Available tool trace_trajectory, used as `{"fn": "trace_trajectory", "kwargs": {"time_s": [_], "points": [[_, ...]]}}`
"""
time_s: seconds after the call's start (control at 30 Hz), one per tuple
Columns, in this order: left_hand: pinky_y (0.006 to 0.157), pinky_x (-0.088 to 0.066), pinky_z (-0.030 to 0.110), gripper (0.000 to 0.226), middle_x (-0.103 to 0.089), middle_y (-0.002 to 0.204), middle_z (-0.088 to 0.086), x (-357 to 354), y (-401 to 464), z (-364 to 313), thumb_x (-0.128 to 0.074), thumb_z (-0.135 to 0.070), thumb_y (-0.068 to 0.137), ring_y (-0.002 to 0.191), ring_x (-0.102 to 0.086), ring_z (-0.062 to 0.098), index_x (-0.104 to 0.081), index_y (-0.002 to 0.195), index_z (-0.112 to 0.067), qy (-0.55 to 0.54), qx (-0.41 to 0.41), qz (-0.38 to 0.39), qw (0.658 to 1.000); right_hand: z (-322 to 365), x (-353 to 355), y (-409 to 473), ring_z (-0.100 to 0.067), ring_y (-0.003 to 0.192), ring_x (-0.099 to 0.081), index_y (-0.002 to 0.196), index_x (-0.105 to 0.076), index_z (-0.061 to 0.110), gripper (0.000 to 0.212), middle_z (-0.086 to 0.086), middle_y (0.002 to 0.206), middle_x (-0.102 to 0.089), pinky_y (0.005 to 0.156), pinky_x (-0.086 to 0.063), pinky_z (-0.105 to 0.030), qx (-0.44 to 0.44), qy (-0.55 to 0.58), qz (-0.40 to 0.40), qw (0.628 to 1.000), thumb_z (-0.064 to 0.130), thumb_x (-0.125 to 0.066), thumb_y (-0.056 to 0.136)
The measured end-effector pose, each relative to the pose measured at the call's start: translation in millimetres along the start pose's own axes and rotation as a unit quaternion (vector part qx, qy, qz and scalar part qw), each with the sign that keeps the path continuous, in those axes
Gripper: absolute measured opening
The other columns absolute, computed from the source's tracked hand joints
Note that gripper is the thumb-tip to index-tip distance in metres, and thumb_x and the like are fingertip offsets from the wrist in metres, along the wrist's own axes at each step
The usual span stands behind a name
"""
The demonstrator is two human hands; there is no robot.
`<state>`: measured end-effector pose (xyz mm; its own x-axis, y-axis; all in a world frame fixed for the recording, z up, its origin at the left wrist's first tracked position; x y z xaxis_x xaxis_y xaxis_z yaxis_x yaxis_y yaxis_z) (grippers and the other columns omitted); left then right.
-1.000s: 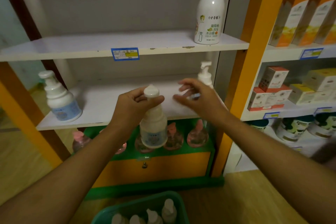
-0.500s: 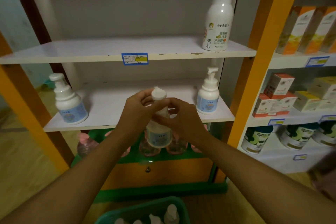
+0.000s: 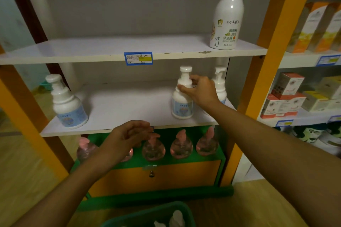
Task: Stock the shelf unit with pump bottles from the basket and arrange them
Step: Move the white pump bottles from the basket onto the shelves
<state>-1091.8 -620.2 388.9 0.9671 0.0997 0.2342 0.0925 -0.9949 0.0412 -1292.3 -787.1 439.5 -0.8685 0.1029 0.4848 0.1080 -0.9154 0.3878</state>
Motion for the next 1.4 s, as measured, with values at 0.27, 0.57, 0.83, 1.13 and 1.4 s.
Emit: {"fn": "trace_trajectory", "kwargs": {"time_s": [0.27,0.57,0.83,1.13,1.4], "points": [[0.085,-0.051,0.034,0.022,-0.074,0.101,-0.005,10,-4,6,-0.053,-0.006,0.090,0.093,-0.070,0.016,-0.064,0.106,-0.016,0.012,0.005,-0.009,1.000,-12,-6,9,-0.023,0.093,-0.066,0.111,-0.066,0.019,0.039,-0.006,0.104,-0.072,0.087,-0.054,-0.045,-0.006,-0.006,0.012,1.000,0.031,-0.075,0.075],[0.082,-0.052,0.027,0.021,-0.074,0.100,-0.006,8,-8,4,-0.052,-0.009,0.092,0.093,-0.069,0.013,-0.066,0.105,-0.017,0.033,0.003,-0.005,0.999,-13,-9,10,-0.024,0.103,-0.063,0.125,-0.058,0.015,0.052,-0.007,0.115,-0.067,0.092,-0.051,-0.043,-0.017,0.007,0.038,0.999,0.033,-0.072,0.078],[0.081,-0.052,0.028,0.023,-0.074,0.099,-0.004,9,-12,0,-0.053,-0.005,0.090,0.093,-0.068,0.015,-0.065,0.105,-0.018,0.015,-0.001,-0.013,1.000,-8,-5,-1,-0.028,0.123,-0.051,0.140,-0.036,0.012,0.079,-0.010,0.136,-0.053,0.102,-0.044,-0.044,-0.028,-0.019,0.049,0.998,0.039,-0.073,0.076],[0.069,-0.054,0.013,0.033,-0.065,0.114,-0.001,-8,-30,-7,-0.052,0.003,0.088,0.086,-0.070,0.002,-0.053,0.119,-0.008,-0.068,-0.026,-0.008,0.997,21,-19,-89,-0.018,0.102,-0.060,0.126,-0.048,0.018,0.047,0.001,0.117,-0.058,0.088,-0.053,-0.034,0.071,0.095,0.079,0.990,0.025,-0.068,0.084],[0.080,-0.053,0.023,0.036,-0.065,0.107,-0.002,-13,-58,34,-0.067,-0.015,0.081,0.103,-0.062,0.017,-0.058,0.116,-0.009,-0.063,0.017,-0.020,0.998,-13,-70,-158,0.004,0.090,-0.058,0.117,-0.059,0.020,0.032,0.012,0.102,-0.063,0.080,-0.045,-0.008,0.011,0.102,0.174,0.979,0.023,-0.065,0.086]]}}
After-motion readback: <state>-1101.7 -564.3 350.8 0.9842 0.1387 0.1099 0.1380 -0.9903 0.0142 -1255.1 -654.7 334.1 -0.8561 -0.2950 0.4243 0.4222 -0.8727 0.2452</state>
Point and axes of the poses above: each hand's wrist, its own y-axis towards the middle knuckle, its own x-axis out of the back of the hand, z = x × y, the point moved 3 cm from there along y, towards the middle knuckle
